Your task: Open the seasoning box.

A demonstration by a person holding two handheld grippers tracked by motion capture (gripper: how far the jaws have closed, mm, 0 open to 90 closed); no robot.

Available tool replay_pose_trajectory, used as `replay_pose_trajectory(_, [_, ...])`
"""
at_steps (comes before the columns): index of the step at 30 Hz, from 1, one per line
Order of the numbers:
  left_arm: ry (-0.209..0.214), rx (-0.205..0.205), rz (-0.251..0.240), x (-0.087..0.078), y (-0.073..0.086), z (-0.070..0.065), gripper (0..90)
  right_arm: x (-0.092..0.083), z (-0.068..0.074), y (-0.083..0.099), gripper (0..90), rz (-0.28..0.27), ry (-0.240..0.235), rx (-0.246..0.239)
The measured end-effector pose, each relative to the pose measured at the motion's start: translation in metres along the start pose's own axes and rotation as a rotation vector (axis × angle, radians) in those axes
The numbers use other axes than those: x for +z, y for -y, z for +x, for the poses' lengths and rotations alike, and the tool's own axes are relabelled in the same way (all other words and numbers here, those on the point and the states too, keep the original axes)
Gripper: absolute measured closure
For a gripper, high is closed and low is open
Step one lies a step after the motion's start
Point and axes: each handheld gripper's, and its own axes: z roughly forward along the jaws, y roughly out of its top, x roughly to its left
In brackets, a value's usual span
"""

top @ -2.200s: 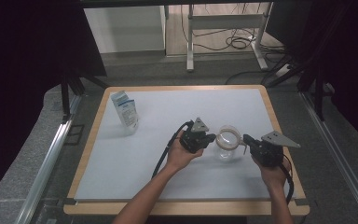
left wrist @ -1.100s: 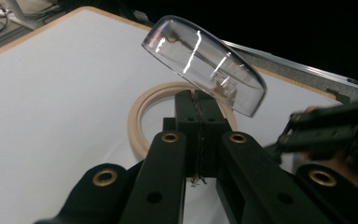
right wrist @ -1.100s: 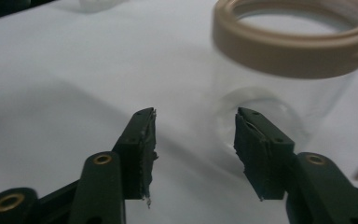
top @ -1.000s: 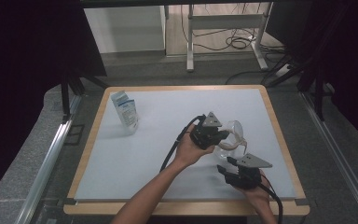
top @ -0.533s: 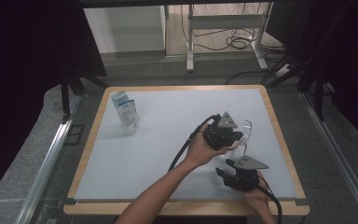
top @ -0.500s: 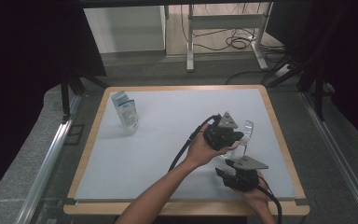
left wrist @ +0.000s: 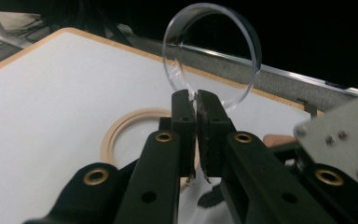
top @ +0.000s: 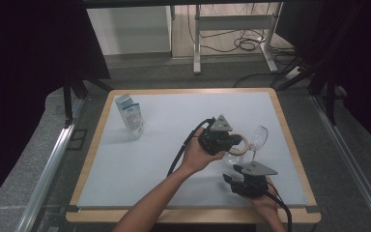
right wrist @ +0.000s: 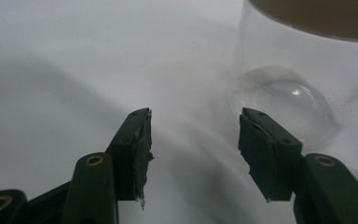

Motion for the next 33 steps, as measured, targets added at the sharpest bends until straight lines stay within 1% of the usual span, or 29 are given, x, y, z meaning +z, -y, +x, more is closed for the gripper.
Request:
replay_pose_trajectory(1, [-0.013,-0.005,-0.013,-0.009,0.007,0.003,82.5,0.001,0.0,0.0,44.8,0.0,-0.001,0.001])
replay_pose_trajectory(2, [-0.013,-0.005,-0.013,-0.009,0.007,0.003,79.7,0.001,0.0,0.0,44.8,0.0,-0.001,0.001])
replay_pose_trajectory(3, [-0.028,-0.007,-0.025,-0.016,0.012,0.005,79.7,0.001,0.001,0.0,44.7,0.001,-0.001,0.0])
replay_pose_trajectory(4, [-0.038,-0.02,-0.041,-0.025,0.019,0.008,68.6,0.002,0.003,-0.001,44.1,0.009,-0.005,-0.004])
replay_pose_trajectory(5, [-0.038,-0.02,-0.041,-0.025,0.019,0.008,63.0,0.002,0.003,-0.001,44.1,0.009,-0.005,-0.004])
replay_pose_trajectory(6, [-0.044,-0.027,-0.047,-0.035,0.027,0.011,59.3,0.004,0.005,-0.002,42.7,0.008,-0.006,-0.009])
replay_pose_trajectory(7, [-0.052,-0.028,-0.047,-0.04,0.031,0.012,55.3,0.004,0.006,-0.002,42.1,0.009,-0.008,0.0])
replay_pose_trajectory(8, [-0.052,-0.028,-0.047,-0.04,0.031,0.012,51.5,0.004,0.006,-0.002,42.1,0.009,-0.008,0.0])
replay_pose_trajectory(9, [-0.067,-0.028,-0.045,-0.046,0.036,0.014,46.6,0.006,0.007,-0.004,40.7,0.005,-0.015,-0.001])
replay_pose_trajectory(10, [-0.083,-0.024,-0.042,-0.053,0.044,0.016,44.6,0.006,0.007,-0.004,40.0,0.004,-0.017,0.001])
replay_pose_trajectory(12, [-0.101,-0.023,-0.039,-0.061,0.054,0.02,39.9,0.007,0.008,-0.006,38.7,0.002,-0.017,0.001])
replay_pose_trajectory(13, [-0.101,-0.023,-0.039,-0.061,0.054,0.02,36.8,0.007,0.009,-0.006,38.6,0.001,-0.018,0.002])
replay_pose_trajectory(14, [-0.105,-0.03,-0.043,-0.065,0.06,0.022,33.7,0.007,0.009,-0.007,38.3,-0.003,-0.017,0.007])
replay_pose_trajectory(15, [-0.115,-0.046,-0.045,-0.072,0.069,0.026,31.4,0.007,0.01,-0.007,37.8,-0.009,-0.019,0.012])
replay_pose_trajectory(16, [-0.115,-0.046,-0.045,-0.072,0.069,0.026,28.8,0.007,0.01,-0.007,37.5,-0.014,-0.021,0.013])
replay_pose_trajectory(17, [-0.135,-0.062,-0.046,-0.079,0.079,0.03,25.3,0.008,0.011,-0.007,36.9,-0.021,-0.022,0.017])
replay_pose_trajectory(18, [-0.142,-0.072,-0.046,-0.083,0.085,0.032,23.5,0.008,0.011,-0.008,36.4,-0.023,-0.021,0.018])
replay_pose_trajectory(19, [-0.142,-0.072,-0.046,-0.083,0.085,0.032,22.7,0.008,0.012,-0.009,36.0,-0.025,-0.022,0.022])
replay_pose_trajectory(20, [-0.145,-0.084,-0.048,-0.091,0.095,0.035,20.9,0.008,0.013,-0.009,35.7,-0.03,-0.029,0.029])
replay_pose_trajectory(21, [-0.152,-0.094,-0.049,-0.095,0.1,0.037,20.5,0.008,0.013,-0.01,35.3,-0.035,-0.034,0.037])
replay_pose_trajectory(24, [-0.172,-0.12,-0.052,-0.105,0.117,0.04,20.3,0.009,0.017,-0.012,34.8,-0.04,-0.045,0.039])
replay_pose_trajectory(26, [-0.191,-0.132,-0.047,-0.112,0.128,0.041,20.3,0.01,0.02,-0.013,34.6,-0.042,-0.049,0.03])
replay_pose_trajectory(27, [-0.191,-0.132,-0.047,-0.112,0.128,0.041,20.3,0.012,0.022,-0.014,34.5,-0.04,-0.048,0.026])
replay_pose_trajectory(28, [-0.205,-0.138,-0.041,-0.116,0.137,0.042,20.4,0.013,0.023,-0.015,34.3,-0.038,-0.049,0.022])
replay_pose_trajectory(30, [-0.216,-0.153,-0.039,-0.122,0.147,0.044,20.5,0.015,0.026,-0.016,33.3,-0.037,-0.047,0.016])
replay_pose_trajectory(31, [-0.216,-0.153,-0.039,-0.122,0.147,0.044,21.0,0.015,0.026,-0.016,33.3,-0.037,-0.047,0.016])
replay_pose_trajectory(32, [-0.229,-0.17,-0.049,-0.128,0.155,0.047,21.6,0.018,0.027,-0.018,32.7,-0.033,-0.037,0.011])
replay_pose_trajectory(33, [-0.229,-0.17,-0.049,-0.128,0.155,0.047,22.3,0.019,0.028,-0.018,32.7,-0.035,-0.037,0.011])
